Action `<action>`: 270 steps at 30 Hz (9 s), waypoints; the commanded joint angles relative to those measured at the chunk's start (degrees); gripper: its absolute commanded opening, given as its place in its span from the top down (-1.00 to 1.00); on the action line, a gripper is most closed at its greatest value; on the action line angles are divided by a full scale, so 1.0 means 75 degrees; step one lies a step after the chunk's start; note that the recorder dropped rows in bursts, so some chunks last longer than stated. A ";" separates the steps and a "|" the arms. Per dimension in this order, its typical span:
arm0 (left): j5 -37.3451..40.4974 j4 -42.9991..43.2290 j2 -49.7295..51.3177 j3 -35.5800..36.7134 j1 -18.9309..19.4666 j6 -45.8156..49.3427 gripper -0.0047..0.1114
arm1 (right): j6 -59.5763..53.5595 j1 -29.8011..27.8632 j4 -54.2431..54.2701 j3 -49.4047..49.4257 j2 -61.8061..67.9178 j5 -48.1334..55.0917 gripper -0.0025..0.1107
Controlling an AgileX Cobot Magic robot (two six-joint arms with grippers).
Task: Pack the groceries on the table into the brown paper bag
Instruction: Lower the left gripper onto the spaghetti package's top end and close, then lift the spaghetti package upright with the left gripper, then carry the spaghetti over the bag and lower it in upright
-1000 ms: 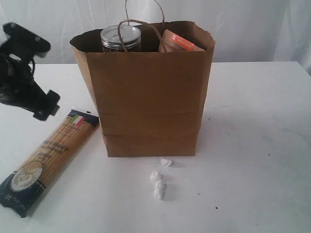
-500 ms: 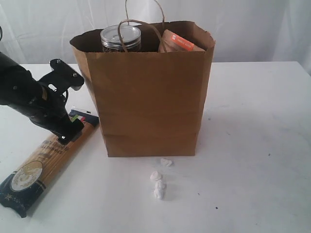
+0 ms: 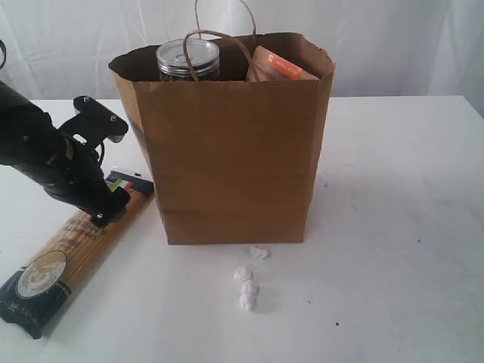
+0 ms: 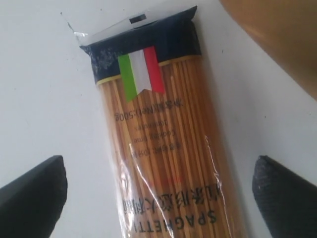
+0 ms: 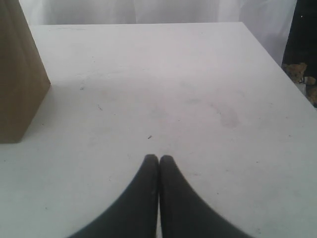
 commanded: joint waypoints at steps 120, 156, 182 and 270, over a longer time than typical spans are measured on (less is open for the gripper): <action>0.1680 -0.0172 -0.3964 -0.0739 0.0634 -0.0477 0.91 | -0.0055 0.0005 0.0030 -0.0016 -0.0034 -0.0053 0.96; -0.7856 -0.0663 -0.4855 -0.0650 0.0634 -0.4380 0.92 | -0.0055 0.0005 0.0030 -0.0016 -0.0034 -0.0053 0.96; -1.1545 -0.0856 -0.2467 -0.0614 0.0634 -0.7540 0.92 | -0.0055 0.0005 0.0030 -0.0016 -0.0034 -0.0053 0.96; -1.1545 0.5232 0.1511 -0.4281 -0.0056 -0.8001 0.92 | 0.0121 0.0005 0.0030 -0.0016 -0.0034 -0.0053 0.96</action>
